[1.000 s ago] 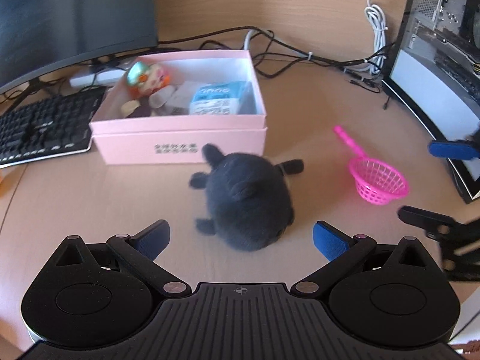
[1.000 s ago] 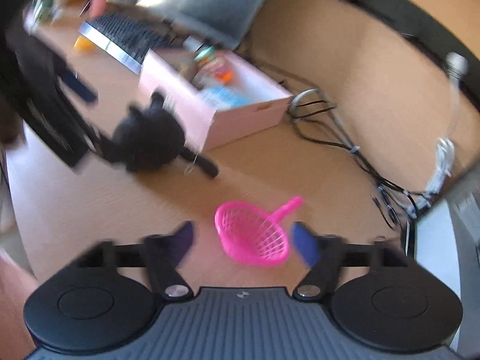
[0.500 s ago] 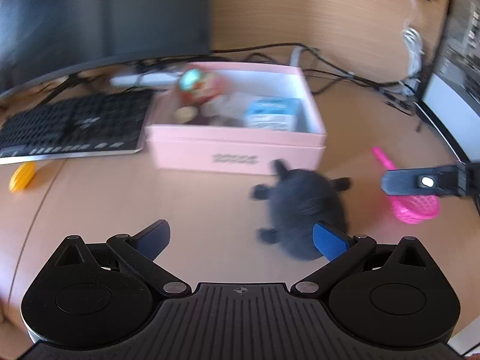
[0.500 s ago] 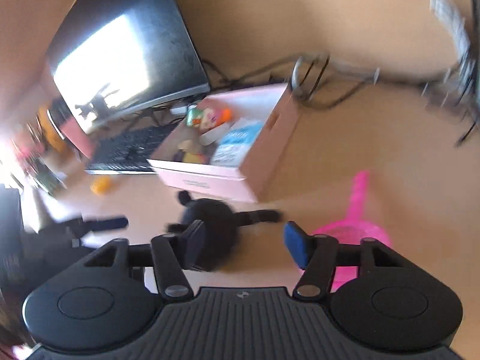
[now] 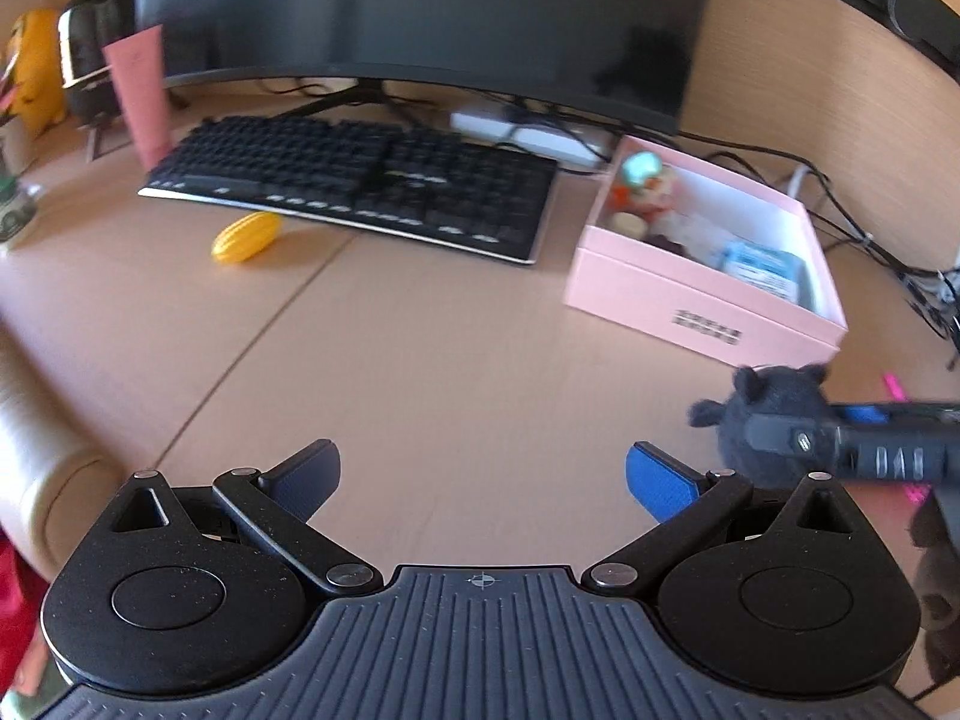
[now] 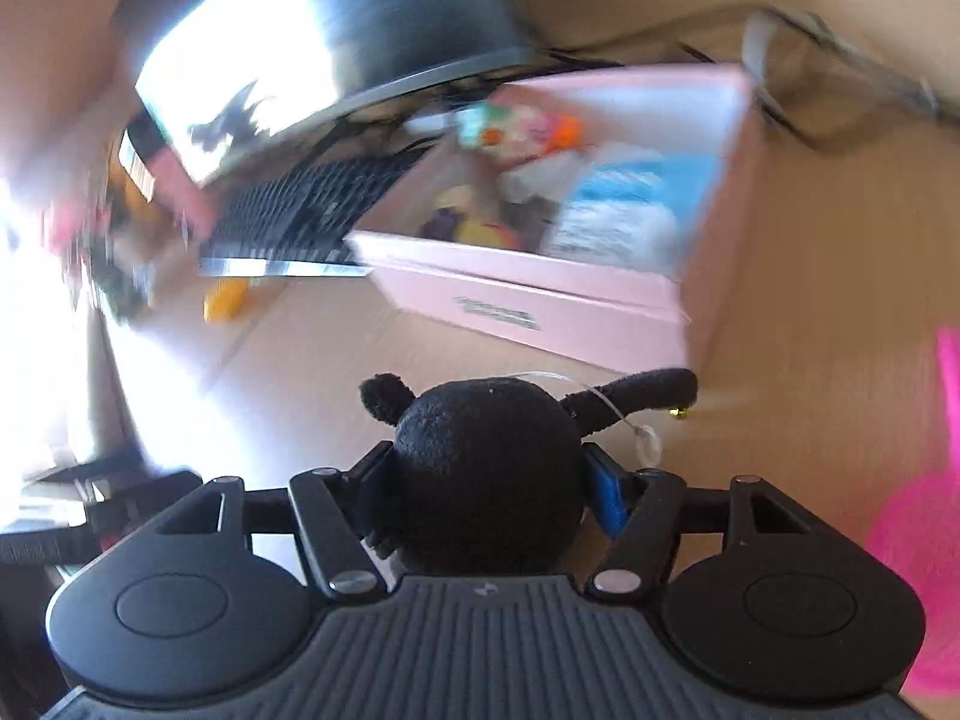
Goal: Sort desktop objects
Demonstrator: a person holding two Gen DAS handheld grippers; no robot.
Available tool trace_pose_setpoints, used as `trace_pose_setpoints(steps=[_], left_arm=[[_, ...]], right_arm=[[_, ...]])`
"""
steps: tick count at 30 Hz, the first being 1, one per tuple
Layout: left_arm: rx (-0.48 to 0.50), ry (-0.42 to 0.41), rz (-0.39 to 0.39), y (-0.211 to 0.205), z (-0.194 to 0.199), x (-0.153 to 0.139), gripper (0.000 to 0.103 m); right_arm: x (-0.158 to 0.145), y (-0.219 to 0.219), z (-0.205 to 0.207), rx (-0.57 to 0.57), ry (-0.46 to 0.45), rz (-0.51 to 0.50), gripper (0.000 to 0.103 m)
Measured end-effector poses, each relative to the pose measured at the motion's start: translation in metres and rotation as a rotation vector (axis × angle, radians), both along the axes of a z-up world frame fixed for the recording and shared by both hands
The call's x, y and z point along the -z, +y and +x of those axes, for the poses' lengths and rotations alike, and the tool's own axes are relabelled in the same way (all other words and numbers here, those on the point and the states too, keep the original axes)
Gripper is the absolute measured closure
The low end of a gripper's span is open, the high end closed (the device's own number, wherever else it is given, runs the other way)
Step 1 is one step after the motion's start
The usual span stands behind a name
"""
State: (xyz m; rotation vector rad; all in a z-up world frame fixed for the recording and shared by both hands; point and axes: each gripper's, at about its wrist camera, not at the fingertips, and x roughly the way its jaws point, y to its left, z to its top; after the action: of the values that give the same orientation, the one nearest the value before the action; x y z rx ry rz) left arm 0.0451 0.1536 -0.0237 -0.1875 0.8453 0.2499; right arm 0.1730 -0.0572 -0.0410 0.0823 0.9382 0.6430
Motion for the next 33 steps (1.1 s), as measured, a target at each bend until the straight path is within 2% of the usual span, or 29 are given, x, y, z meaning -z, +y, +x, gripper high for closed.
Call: trace_pose_setpoints(steps=[3,5,7,8,10,11,13,15,20,25,29,33], left_arm=[[-0.024,0.000,-0.012,0.006,-0.002,0.002,0.000],[-0.023,0.002,-0.017,0.007,-0.001,0.004,0.000],[-0.011,0.003,-0.017,0.004,0.001,0.005,0.000],[-0.004,0.003,-0.017,0.002,0.002,0.006,0.000],[0.005,0.006,-0.017,0.001,0.004,0.007,0.000],[0.009,0.008,-0.017,0.000,0.005,0.008,0.000],[0.013,0.011,-0.016,0.000,0.008,0.009,0.000],[0.014,0.010,-0.015,0.001,0.010,0.008,0.000],[0.016,0.007,-0.014,0.001,0.017,0.007,0.000],[0.031,0.001,-0.011,-0.003,0.022,0.004,0.000],[0.032,0.006,-0.013,-0.004,0.022,0.005,0.000],[0.028,0.011,-0.013,-0.003,0.017,0.005,0.000]], right_arm=[[-0.015,0.028,-0.031,-0.148,-0.259,-0.249,0.038],[-0.011,0.046,-0.056,-0.255,-0.449,-0.428,0.038],[-0.001,0.060,-0.074,-0.335,-0.562,-0.555,0.038],[0.004,0.064,-0.079,-0.357,-0.577,-0.580,0.036],[0.006,0.068,-0.083,-0.356,-0.565,-0.565,0.032],[0.002,0.068,-0.083,-0.350,-0.541,-0.530,0.026],[-0.008,0.064,-0.081,-0.343,-0.462,-0.416,0.022],[-0.016,0.058,-0.082,-0.345,-0.409,-0.329,0.021],[-0.025,0.045,-0.081,-0.370,-0.309,-0.190,0.019],[-0.027,0.034,-0.092,-0.391,-0.298,-0.112,0.018],[-0.023,0.029,-0.084,-0.308,-0.280,-0.120,0.017],[-0.012,0.026,-0.068,-0.243,-0.199,-0.093,0.016]])
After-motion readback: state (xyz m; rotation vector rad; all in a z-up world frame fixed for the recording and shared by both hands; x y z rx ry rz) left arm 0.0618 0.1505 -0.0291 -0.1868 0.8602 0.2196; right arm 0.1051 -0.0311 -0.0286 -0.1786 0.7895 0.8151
